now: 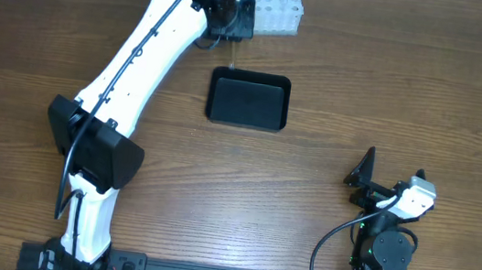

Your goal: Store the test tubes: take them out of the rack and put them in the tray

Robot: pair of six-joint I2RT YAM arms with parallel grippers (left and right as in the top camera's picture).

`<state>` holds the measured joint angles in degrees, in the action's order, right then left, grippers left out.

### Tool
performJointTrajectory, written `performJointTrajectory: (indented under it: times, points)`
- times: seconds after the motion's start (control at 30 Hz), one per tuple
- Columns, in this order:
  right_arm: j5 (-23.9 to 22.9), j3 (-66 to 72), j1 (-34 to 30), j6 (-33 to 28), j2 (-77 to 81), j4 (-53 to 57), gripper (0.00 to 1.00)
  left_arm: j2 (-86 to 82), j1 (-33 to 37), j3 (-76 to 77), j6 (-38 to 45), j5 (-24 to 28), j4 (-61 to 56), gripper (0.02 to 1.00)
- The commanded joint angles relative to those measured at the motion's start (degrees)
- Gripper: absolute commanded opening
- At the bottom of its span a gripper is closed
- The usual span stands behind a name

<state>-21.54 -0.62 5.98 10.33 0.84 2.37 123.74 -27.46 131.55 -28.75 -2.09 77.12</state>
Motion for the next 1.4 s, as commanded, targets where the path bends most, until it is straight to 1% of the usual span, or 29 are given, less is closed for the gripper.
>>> performJointTrajectory:
  times: [0.03,0.23,0.37,0.57,0.9,1.4]
  points:
    - [0.07,0.31,-0.33,-0.09,-0.57,0.2,0.991,-1.03,-0.39,0.9,-5.14,3.43,4.35,0.038]
    - [0.07,0.33,-0.33,-0.09,-0.57,0.2,0.991,2.36,-0.39,0.92,-5.16,4.22,11.91,0.036]
    - [0.07,0.31,-0.33,-0.09,-0.57,0.2,0.993,5.57,-0.39,0.92,-5.14,4.22,14.25,0.038]
    - [0.07,0.31,-0.33,-0.09,-0.57,0.2,0.991,8.81,-0.31,1.57,-4.68,4.2,14.64,0.038]
    - [0.07,0.31,-0.33,-0.09,-0.57,0.2,0.993,17.81,0.04,15.04,-3.19,4.2,17.88,0.038]
    - [0.07,0.33,-0.33,-0.09,-0.57,0.2,0.993,23.76,1.33,18.45,-2.99,3.76,17.16,0.036]
